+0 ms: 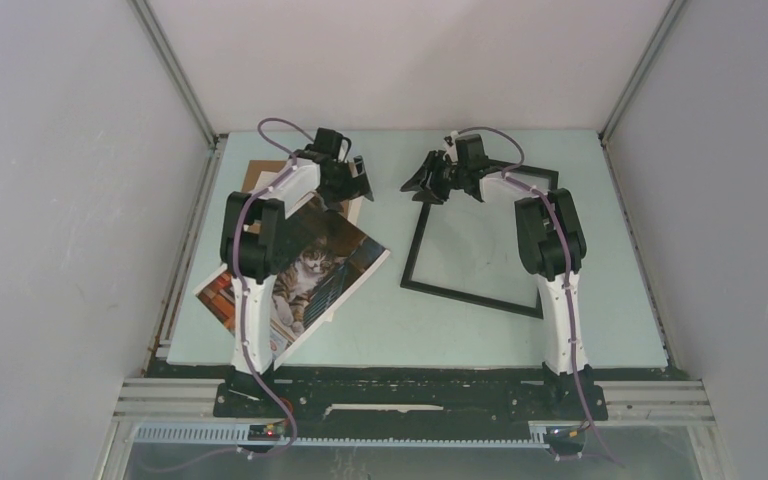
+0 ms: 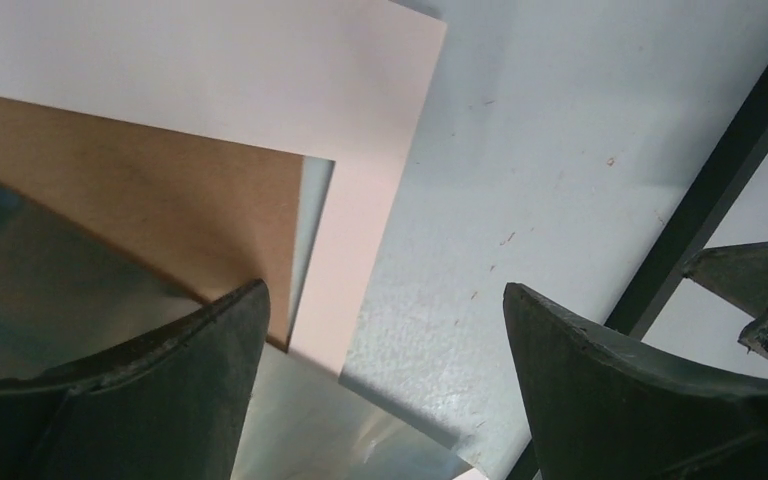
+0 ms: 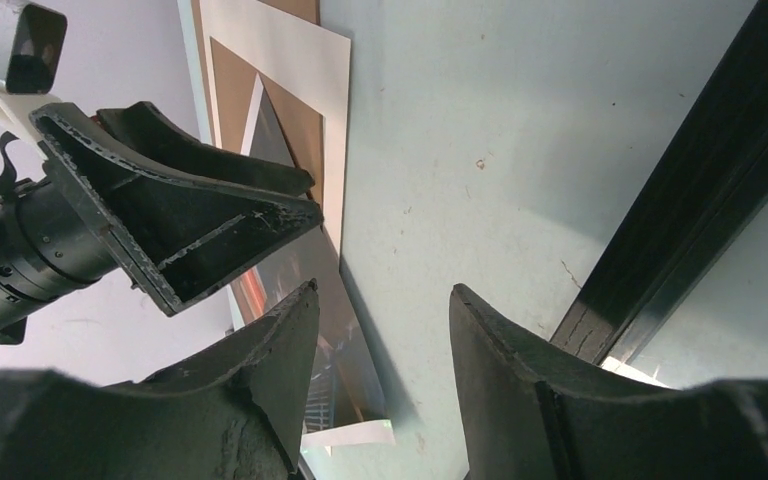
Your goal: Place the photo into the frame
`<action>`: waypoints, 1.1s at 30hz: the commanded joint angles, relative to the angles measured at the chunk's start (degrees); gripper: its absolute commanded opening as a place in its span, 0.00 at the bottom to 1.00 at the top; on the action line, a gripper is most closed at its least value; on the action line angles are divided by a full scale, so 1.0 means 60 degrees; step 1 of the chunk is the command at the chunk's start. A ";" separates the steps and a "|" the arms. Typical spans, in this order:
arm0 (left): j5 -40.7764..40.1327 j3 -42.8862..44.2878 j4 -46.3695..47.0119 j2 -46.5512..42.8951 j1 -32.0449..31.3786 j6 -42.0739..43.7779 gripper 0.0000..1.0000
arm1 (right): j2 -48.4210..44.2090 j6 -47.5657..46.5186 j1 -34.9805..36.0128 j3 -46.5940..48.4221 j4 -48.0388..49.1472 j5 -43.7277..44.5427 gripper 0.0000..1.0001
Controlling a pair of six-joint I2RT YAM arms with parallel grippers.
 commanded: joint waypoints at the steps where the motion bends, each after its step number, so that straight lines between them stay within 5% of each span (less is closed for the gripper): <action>1: 0.0353 0.0474 -0.0001 0.0332 -0.0297 -0.0167 0.96 | -0.0239 0.0073 0.0015 0.0016 0.0335 -0.0137 0.59; 12: 0.0641 0.0909 -0.0587 0.0988 -0.0392 -0.0393 0.96 | -0.0410 0.0156 -0.0127 -0.0267 0.0501 -0.0190 0.58; 20: 0.3218 0.0218 0.0806 0.1077 -0.0416 -0.1502 0.95 | -0.0154 0.0593 -0.0133 -0.0265 0.0496 -0.0161 0.60; 33: 0.3848 -0.1434 0.2321 0.0304 -0.0411 -0.2097 0.95 | 0.1941 -0.0707 0.0372 0.3267 -0.3038 0.0975 0.54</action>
